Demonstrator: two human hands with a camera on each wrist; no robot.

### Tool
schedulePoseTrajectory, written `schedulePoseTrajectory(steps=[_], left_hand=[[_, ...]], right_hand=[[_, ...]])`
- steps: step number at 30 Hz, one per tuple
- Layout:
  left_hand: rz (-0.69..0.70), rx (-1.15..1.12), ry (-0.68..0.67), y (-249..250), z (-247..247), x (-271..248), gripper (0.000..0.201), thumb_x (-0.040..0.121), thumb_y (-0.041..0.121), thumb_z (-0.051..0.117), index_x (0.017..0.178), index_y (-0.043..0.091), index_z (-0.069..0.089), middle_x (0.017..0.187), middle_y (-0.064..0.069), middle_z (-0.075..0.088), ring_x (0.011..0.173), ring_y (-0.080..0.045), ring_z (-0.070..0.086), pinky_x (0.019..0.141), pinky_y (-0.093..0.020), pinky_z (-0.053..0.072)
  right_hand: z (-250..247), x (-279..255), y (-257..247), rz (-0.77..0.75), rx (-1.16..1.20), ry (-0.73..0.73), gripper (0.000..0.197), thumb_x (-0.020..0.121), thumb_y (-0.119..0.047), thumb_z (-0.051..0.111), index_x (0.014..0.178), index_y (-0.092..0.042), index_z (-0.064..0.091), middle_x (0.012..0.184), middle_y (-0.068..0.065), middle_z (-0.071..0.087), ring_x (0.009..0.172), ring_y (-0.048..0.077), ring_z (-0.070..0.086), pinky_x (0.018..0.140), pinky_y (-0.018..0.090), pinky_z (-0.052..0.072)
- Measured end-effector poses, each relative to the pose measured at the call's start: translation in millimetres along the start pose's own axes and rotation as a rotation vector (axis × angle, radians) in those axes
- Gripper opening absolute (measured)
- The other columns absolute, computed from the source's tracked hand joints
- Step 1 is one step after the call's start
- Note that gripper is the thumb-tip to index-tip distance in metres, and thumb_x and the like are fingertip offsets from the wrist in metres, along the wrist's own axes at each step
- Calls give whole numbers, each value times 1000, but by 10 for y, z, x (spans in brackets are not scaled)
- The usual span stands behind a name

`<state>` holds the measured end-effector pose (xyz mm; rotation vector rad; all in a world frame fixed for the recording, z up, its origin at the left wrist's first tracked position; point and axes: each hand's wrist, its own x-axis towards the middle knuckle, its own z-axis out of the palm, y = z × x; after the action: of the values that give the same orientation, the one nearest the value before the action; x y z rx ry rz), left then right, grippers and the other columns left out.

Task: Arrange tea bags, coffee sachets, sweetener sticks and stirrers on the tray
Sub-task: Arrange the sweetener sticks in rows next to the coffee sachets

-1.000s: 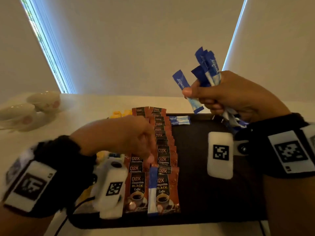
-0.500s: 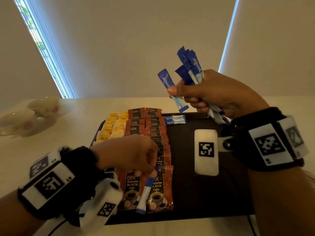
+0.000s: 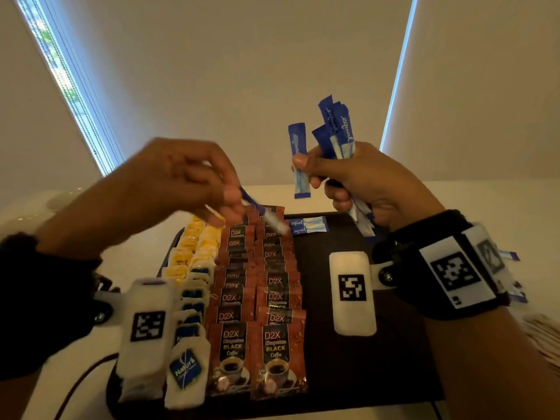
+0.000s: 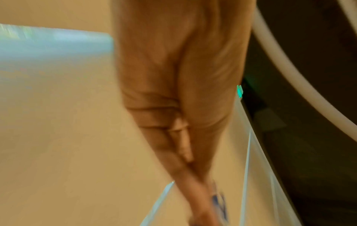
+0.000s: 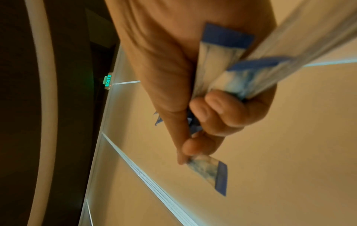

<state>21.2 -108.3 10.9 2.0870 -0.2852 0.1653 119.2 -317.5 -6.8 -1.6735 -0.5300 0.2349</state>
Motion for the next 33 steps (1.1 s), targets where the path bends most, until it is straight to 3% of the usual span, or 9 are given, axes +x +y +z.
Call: schedulePoseTrajectory(steps=[4, 7, 10, 12, 14, 16, 21, 26, 33], left_hand=[[193, -41, 128, 22, -45, -12, 16, 69, 4, 65, 84, -1, 62, 75, -12, 73, 71, -23, 73, 62, -26, 59], [245, -19, 147, -48, -9, 36, 16, 68, 3, 68, 83, 1, 64, 76, -9, 73, 70, -23, 73, 65, -27, 59], [262, 47, 134, -113, -9, 77, 20, 71, 9, 79, 84, 3, 65, 80, -4, 74, 73, -19, 73, 69, -27, 59], [229, 44, 123, -155, -26, 93, 19, 74, 13, 76, 88, 4, 66, 84, -5, 74, 78, -19, 73, 70, -27, 59], [180, 4, 125, -178, -34, 109, 25, 76, 22, 71, 96, 6, 67, 87, -7, 74, 81, -20, 72, 69, -28, 59], [121, -14, 144, -208, -21, 144, 33, 74, 27, 78, 101, 10, 67, 83, -7, 74, 79, -20, 72, 67, -28, 59], [56, -12, 119, -215, 48, 199, 31, 71, 9, 70, 102, 9, 67, 74, -13, 70, 64, -17, 70, 59, -23, 58], [16, 27, 9, -206, -24, 149, 40, 67, 14, 71, 106, 14, 66, 70, -8, 71, 55, -11, 66, 55, -20, 55], [-3, -5, -41, -216, 93, 204, 20, 62, 21, 72, 80, 12, 68, 62, -9, 69, 50, -12, 63, 51, -19, 54]], right_hand=[[28, -8, 4, 86, 72, -203, 23, 85, -29, 61, 88, -7, 55, 56, 0, 62, 37, 4, 31, 35, 13, 31], [60, -27, -9, 131, 139, -356, 26, 81, -31, 60, 89, -6, 58, 100, 35, 60, 33, 3, 29, 32, 12, 29], [78, -27, 5, 115, 106, -389, 16, 82, -28, 59, 78, -14, 64, 94, 21, 67, 34, 3, 28, 33, 12, 28], [85, -23, 21, 80, 27, -283, 16, 81, -28, 63, 74, -14, 62, 73, 17, 65, 34, 4, 30, 34, 14, 29], [110, -29, 28, 45, -65, -154, 19, 81, -27, 66, 80, -10, 60, 47, 0, 54, 33, 4, 32, 37, 16, 30], [154, -37, 23, 4, -153, -85, 20, 83, -27, 66, 83, -8, 60, 39, -7, 49, 33, 4, 33, 38, 16, 30], [238, -60, -3, -46, -216, -66, 18, 85, -28, 65, 83, -11, 58, 36, -8, 49, 32, 3, 33, 37, 15, 30], [145, -76, -31, -68, -329, -137, 15, 82, -26, 66, 81, -13, 60, 48, -6, 56, 34, 3, 36, 37, 14, 31], [228, -98, -28, -71, -420, -330, 10, 83, -16, 66, 78, -11, 59, 47, -12, 59, 36, -1, 48, 39, 6, 32]])
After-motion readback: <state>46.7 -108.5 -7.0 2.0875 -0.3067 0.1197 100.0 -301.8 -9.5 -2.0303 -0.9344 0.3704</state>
